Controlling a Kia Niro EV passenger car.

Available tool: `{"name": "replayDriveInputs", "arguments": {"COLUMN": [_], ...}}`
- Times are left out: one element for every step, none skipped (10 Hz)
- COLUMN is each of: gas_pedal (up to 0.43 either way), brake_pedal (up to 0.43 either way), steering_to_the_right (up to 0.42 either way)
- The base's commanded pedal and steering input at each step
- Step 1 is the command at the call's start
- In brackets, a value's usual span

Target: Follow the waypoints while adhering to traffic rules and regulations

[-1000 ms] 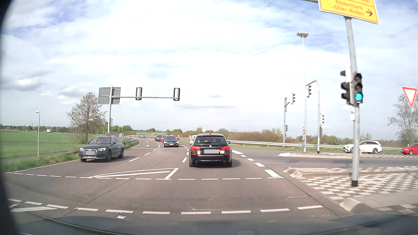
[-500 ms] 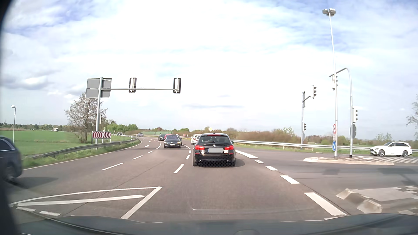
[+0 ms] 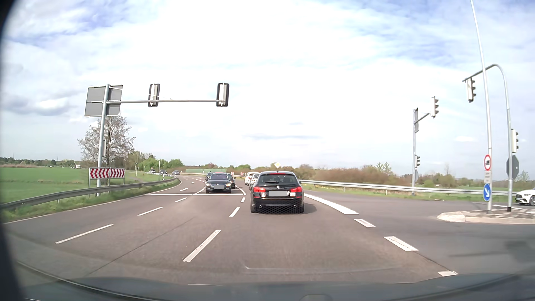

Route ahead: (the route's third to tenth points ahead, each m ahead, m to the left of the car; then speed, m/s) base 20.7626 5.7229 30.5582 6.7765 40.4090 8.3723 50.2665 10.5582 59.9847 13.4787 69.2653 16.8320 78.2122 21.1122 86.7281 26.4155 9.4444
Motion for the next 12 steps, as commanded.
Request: {"name": "replayDriveInputs", "arguments": {"gas_pedal": [0.079, 0.079, 0.079, 0.079, 0.079, 0.079, 0.079, 0.079, 0.079, 0.079, 0.087, 0.087], "brake_pedal": [0.000, 0.000, 0.000, 0.000, 0.000, 0.000, 0.000, 0.000, 0.000, 0.000, 0.000, 0.000], "steering_to_the_right": [-0.027, -0.027, -0.027, -0.027, -0.027, -0.027, -0.027, -0.027, -0.027, -0.026, -0.026, -0.026]}}
